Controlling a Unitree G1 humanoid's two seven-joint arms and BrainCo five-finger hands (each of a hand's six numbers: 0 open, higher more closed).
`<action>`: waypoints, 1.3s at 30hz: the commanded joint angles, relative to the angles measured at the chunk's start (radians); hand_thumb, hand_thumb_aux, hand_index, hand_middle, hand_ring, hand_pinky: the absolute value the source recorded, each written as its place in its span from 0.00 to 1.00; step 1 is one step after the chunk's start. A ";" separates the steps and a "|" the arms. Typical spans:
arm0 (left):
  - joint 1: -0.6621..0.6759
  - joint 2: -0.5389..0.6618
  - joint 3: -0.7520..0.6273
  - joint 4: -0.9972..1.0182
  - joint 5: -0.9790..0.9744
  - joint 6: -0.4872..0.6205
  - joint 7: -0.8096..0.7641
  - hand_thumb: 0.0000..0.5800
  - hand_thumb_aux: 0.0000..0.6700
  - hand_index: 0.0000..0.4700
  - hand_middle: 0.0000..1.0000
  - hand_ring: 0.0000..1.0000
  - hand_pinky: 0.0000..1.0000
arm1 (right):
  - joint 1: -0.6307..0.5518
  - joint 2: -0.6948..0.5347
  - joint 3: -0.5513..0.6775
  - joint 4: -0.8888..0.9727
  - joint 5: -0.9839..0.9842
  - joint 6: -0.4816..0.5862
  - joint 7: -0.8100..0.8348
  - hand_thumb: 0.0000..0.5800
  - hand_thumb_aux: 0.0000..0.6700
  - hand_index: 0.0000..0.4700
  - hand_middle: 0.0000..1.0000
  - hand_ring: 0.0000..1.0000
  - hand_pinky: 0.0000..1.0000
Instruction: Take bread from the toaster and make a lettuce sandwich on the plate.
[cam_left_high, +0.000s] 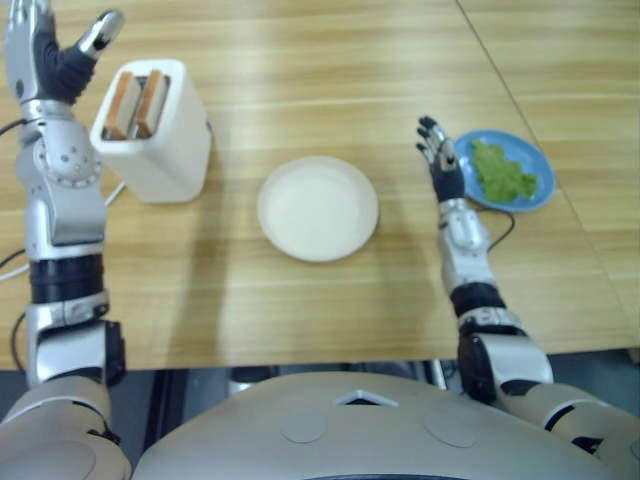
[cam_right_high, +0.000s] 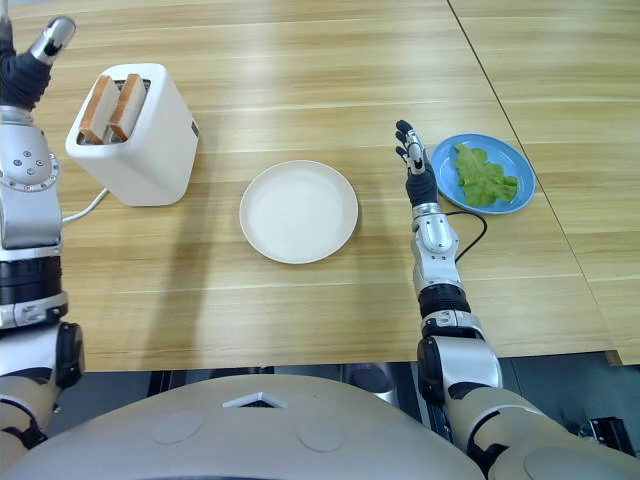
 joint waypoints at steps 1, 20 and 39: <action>-0.016 0.009 -0.087 0.155 0.084 0.081 0.031 0.00 0.00 0.00 0.00 0.00 0.00 | 0.012 0.000 -0.002 -0.002 -0.004 0.005 -0.006 0.00 0.00 0.00 0.00 0.00 0.00; -0.033 0.060 -0.178 0.346 0.097 0.238 0.046 0.00 0.00 0.00 0.00 0.00 0.00 | 0.025 -0.011 0.003 -0.029 -0.004 0.015 0.007 0.00 0.00 0.00 0.00 0.00 0.00; -0.005 0.071 -0.234 0.286 0.105 0.265 0.030 0.00 0.00 0.00 0.00 0.00 0.00 | 0.033 -0.016 0.004 -0.054 -0.007 0.027 0.012 0.00 0.00 0.00 0.00 0.00 0.00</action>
